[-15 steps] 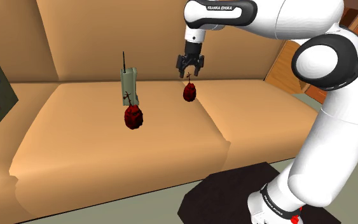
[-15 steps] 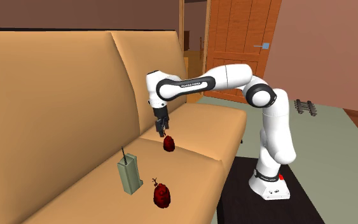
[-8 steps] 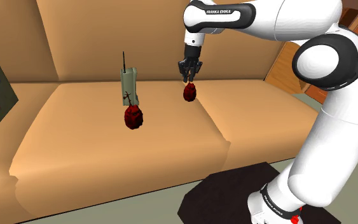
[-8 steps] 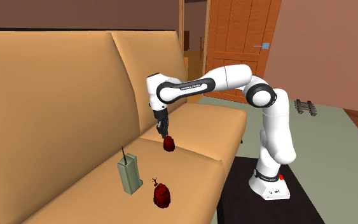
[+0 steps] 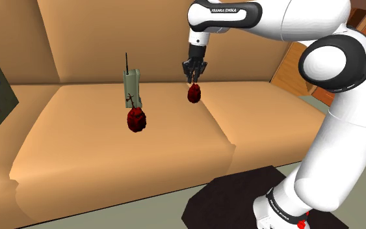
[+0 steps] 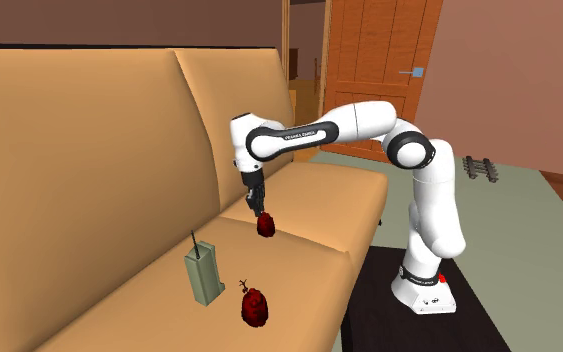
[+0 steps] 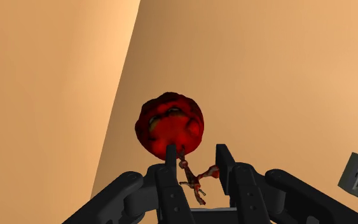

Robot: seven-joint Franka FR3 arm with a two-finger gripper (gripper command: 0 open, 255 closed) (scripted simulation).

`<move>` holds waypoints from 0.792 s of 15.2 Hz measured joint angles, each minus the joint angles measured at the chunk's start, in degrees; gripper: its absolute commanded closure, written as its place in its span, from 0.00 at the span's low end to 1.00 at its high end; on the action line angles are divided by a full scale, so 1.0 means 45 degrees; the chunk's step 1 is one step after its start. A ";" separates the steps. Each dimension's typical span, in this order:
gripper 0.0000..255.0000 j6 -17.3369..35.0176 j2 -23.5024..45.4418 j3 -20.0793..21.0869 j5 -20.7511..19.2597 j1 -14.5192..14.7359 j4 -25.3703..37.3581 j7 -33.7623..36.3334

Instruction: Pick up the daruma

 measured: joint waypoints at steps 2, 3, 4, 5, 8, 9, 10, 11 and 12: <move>1.00 -0.0312 -0.0001 -0.0010 -0.0004 -0.0019 0.0310 0.0002; 1.00 -0.0489 0.0061 -0.0009 -0.0001 -0.0022 0.0552 0.0014; 1.00 -0.0655 0.0006 -0.0011 -0.0003 -0.0025 0.0659 0.0025; 1.00 -0.0864 0.0070 -0.0007 0.0000 -0.0024 0.0938 0.0050; 1.00 -0.1325 0.0100 -0.0002 0.0001 -0.0023 0.1429 0.0098; 1.00 -0.1519 0.0164 -0.0007 0.0005 -0.0036 0.1688 0.0100; 1.00 -0.1722 0.0197 -0.0003 0.0008 -0.0033 0.1924 0.0128; 1.00 -0.1930 0.0242 -0.0004 0.0011 -0.0041 0.2178 0.0138; 1.00 -0.2146 0.0307 -0.0012 0.0014 -0.0060 0.2461 0.0131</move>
